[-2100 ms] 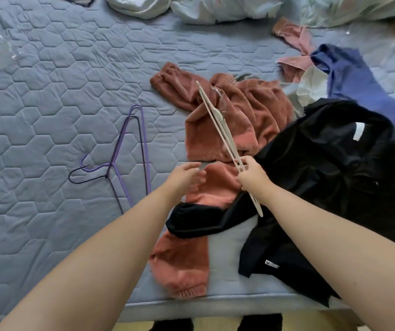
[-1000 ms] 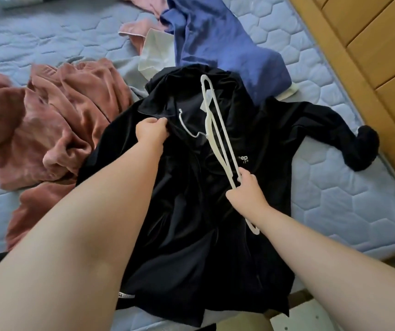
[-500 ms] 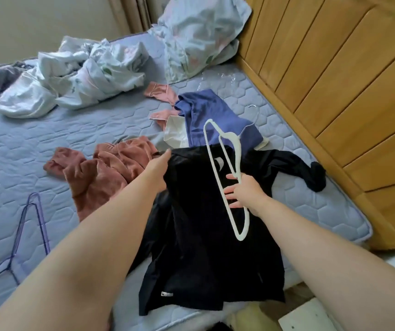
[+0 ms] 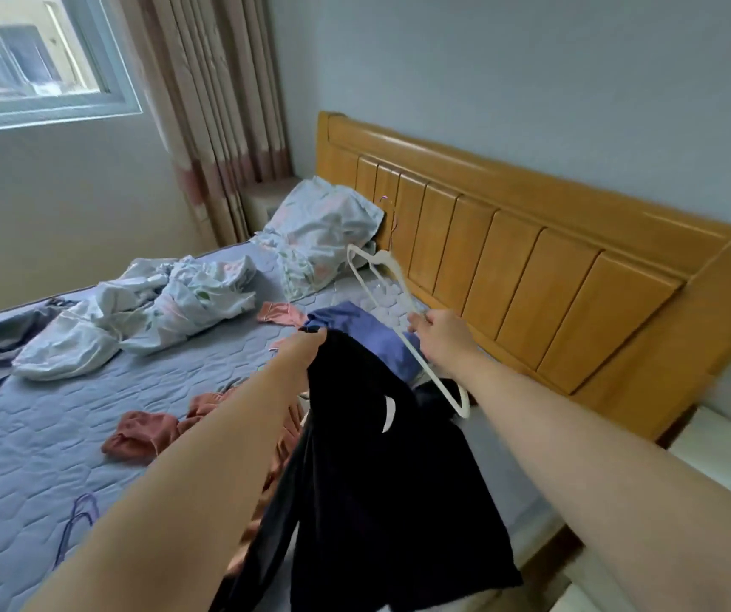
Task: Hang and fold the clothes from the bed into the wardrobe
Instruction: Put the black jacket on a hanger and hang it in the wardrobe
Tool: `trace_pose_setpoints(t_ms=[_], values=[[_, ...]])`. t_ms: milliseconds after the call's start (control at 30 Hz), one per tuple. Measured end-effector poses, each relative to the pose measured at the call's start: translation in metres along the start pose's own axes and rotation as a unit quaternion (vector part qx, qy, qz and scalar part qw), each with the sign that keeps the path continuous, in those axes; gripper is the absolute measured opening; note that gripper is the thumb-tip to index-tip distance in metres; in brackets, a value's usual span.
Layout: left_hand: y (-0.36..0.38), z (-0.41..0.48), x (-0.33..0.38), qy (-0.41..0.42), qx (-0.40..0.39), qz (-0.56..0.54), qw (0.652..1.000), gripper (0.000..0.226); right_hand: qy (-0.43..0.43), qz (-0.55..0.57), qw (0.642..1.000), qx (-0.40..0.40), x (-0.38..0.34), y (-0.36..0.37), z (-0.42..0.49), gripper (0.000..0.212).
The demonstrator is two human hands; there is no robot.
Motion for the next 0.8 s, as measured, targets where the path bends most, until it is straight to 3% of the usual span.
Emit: trace_pose_setpoints(t_ms=[100,333,467,633,800], values=[[0.017,-0.033,0.038,0.039,-0.022,-0.059,0.997,0.052,-0.011,0.003,0.999,0.030,-0.017,-0.044,-0.019,0.033],[0.071,-0.099,0.120,0.101,-0.078,-0.109,0.986,0.030,-0.018,0.021,0.988,0.150,-0.027,-0.165,-0.045,0.032],[0.096,-0.123,0.154,0.155,-0.094,-0.086,0.980,0.031,-0.010,0.110,0.972,0.206,-0.013,-0.212,-0.053,0.018],[0.124,-0.148,0.180,0.179,-0.123,-0.112,0.970,0.026,0.040,0.156,0.958,0.239,0.022,-0.246,-0.058,0.047],[0.141,-0.151,0.201,0.151,-0.138,-0.210,0.956,0.036,0.085,0.112,0.966,0.217,0.056,-0.256,-0.051,0.052]])
Point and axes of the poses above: each hand's wrist, its own z-axis towards the middle knuckle, its own y-axis out of the palm, x = y × z, the point moved 1 cm from there along z, towards the middle knuckle, and after that the axes turned 15 degrees about -z, right-handed, at the moved point
